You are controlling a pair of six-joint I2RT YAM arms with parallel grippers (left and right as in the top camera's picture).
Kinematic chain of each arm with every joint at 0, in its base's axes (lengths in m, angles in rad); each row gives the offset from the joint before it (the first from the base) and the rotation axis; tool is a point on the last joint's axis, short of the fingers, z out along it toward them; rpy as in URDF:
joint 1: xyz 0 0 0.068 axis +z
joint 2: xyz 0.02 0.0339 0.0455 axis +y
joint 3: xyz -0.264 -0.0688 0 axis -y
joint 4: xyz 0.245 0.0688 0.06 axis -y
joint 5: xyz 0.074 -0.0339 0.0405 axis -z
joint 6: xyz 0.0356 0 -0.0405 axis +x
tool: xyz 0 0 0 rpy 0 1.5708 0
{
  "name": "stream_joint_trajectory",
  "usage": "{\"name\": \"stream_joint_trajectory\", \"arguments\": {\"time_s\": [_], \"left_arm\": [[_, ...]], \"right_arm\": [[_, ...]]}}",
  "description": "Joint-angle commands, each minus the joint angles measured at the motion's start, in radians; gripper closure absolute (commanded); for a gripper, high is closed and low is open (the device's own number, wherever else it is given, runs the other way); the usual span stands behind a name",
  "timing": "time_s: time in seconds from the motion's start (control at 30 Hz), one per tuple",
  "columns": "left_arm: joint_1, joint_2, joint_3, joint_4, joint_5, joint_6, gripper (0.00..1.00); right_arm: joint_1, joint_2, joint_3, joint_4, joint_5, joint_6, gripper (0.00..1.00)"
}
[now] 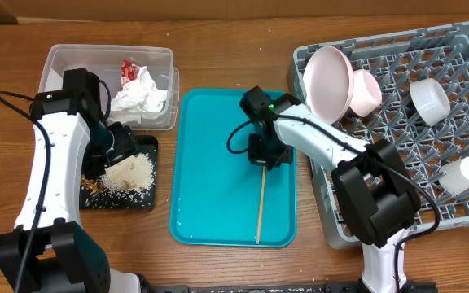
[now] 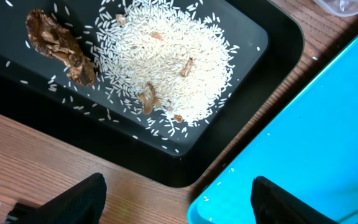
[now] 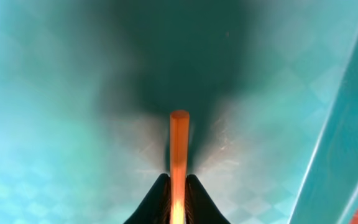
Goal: Sort waste into correct bins and load items into the dishwasher
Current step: 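Carry the chopstick and insert it upright into the rack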
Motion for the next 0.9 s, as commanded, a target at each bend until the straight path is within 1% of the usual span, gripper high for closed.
{"name": "stream_joint_trajectory", "arguments": {"time_s": [0.0, 0.13, 0.2, 0.3, 0.37, 0.4, 0.43, 0.47, 0.53, 0.67, 0.83, 0.87], "left_arm": [[-0.005, -0.008, -0.008, 0.0, 0.003, 0.03, 0.23], [-0.005, -0.008, -0.008, -0.001, 0.003, 0.03, 0.23], [-0.005, -0.008, -0.008, 0.0, 0.003, 0.03, 0.23], [-0.005, -0.008, -0.008, -0.001, 0.003, 0.03, 0.23], [-0.005, -0.008, -0.008, -0.001, 0.003, 0.03, 0.23], [-0.005, -0.008, -0.008, -0.001, 0.003, 0.03, 0.23], [-0.005, -0.008, -0.008, -0.001, 0.003, 0.03, 0.23], [-0.005, -0.008, -0.008, -0.001, 0.003, 0.03, 0.23], [-0.005, -0.008, -0.008, -0.001, 0.003, 0.03, 0.23], [-0.005, -0.008, -0.008, -0.001, 0.003, 0.03, 0.23], [-0.005, -0.008, -0.008, -0.002, 0.003, 0.03, 0.23], [-0.005, -0.008, -0.008, -0.002, 0.003, 0.03, 0.23]], "right_arm": [[0.005, 0.001, 0.061, -0.048, 0.016, -0.013, 0.86], [0.005, 0.001, 0.059, -0.14, 0.017, -0.013, 0.82], [0.006, 0.001, 0.059, -0.177, 0.015, -0.013, 0.76], [0.006, 0.001, 0.059, -0.206, -0.015, -0.013, 0.75], [0.01, 0.001, 0.058, -0.207, -0.068, -0.013, 0.73], [0.013, 0.001, 0.058, -0.204, -0.092, -0.013, 0.69], [0.027, 0.001, 0.058, -0.191, -0.132, -0.013, 0.62], [0.039, 0.001, 0.058, -0.179, -0.142, -0.013, 0.6], [0.064, 0.001, 0.058, -0.169, -0.144, -0.013, 0.51], [0.116, 0.001, 0.057, -0.156, -0.128, -0.004, 0.5], [0.158, 0.001, 0.057, -0.14, -0.034, 0.102, 0.5], [0.16, 0.001, 0.057, -0.138, -0.034, 0.105, 0.5]]}}
